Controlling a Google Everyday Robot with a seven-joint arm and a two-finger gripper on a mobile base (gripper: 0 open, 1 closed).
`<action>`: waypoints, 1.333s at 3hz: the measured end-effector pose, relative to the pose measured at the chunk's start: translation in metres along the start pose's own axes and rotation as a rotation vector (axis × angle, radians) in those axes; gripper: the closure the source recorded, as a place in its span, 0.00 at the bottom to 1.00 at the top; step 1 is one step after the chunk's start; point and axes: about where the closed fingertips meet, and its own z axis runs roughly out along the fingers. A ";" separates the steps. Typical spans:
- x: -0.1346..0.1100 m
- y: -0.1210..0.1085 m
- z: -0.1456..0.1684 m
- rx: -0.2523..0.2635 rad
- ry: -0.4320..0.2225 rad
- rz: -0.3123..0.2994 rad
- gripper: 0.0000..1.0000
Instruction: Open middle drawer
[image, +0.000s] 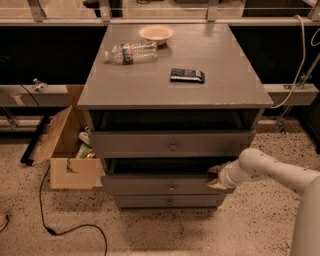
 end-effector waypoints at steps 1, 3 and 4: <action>0.000 0.013 -0.015 -0.001 -0.018 0.002 0.86; -0.001 0.028 -0.022 -0.024 -0.090 0.015 0.82; -0.001 0.028 -0.022 -0.025 -0.090 0.015 0.58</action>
Offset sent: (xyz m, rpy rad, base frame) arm -0.0471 -0.0061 0.0225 0.1795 0.0194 0.0242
